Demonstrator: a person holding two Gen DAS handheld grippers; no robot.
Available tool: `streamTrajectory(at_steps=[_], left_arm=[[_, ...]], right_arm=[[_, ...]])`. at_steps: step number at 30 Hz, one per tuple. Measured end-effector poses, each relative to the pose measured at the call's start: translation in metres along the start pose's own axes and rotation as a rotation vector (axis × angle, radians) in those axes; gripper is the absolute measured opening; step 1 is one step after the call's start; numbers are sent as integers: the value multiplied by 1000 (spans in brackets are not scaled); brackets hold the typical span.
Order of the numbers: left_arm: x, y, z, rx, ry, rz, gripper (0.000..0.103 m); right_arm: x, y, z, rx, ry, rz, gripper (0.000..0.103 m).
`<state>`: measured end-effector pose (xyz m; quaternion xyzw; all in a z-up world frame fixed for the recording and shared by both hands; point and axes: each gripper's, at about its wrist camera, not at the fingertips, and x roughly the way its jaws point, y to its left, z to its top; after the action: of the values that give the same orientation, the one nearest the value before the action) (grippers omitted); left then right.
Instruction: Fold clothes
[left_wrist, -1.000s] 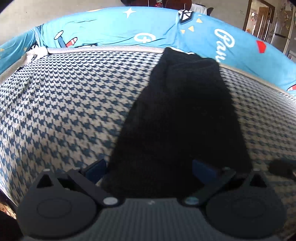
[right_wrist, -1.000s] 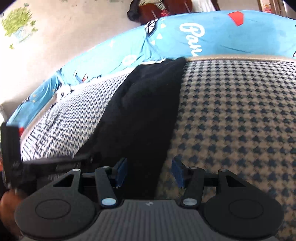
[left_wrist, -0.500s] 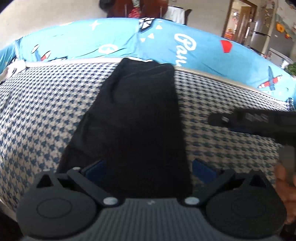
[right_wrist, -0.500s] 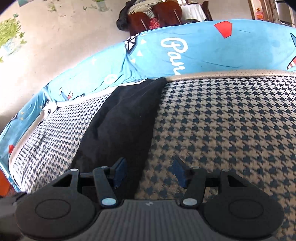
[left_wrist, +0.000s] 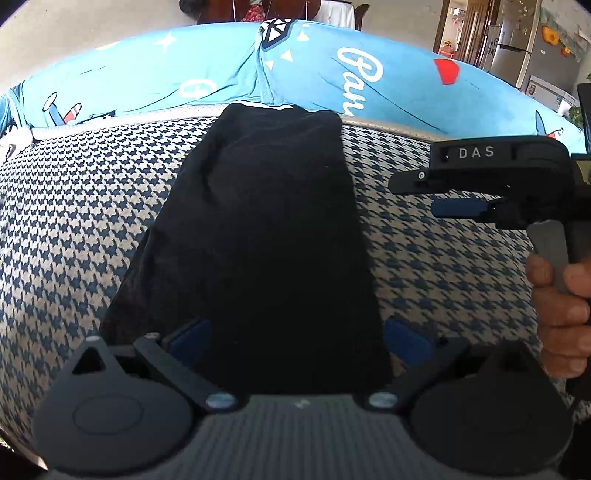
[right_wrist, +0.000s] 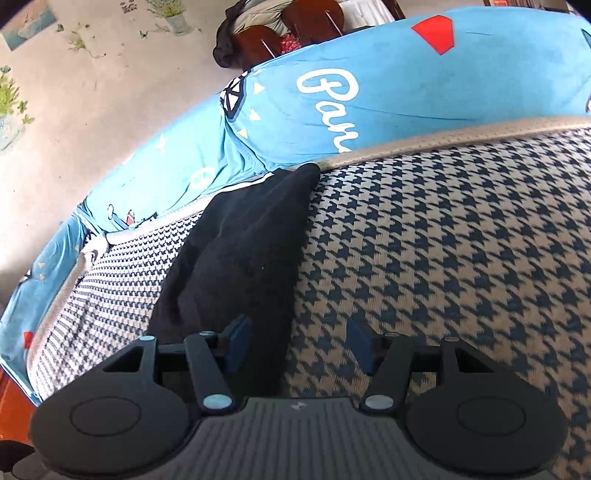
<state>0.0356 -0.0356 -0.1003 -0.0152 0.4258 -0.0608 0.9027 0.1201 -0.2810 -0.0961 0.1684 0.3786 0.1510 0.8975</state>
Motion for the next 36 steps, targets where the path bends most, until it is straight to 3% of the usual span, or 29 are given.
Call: streamTrajectory(at_steps=[13,18,36], left_arm=[[42,13,40,60,32,5,103],[56,21,48,28,8,16,103],[75,35,55,-30,61,35,103]], right_arm=[[47,2,26,-59,22,114,58],[67,1,37,-62,15,140,58],[132,-31,87,62,-21,194,58]])
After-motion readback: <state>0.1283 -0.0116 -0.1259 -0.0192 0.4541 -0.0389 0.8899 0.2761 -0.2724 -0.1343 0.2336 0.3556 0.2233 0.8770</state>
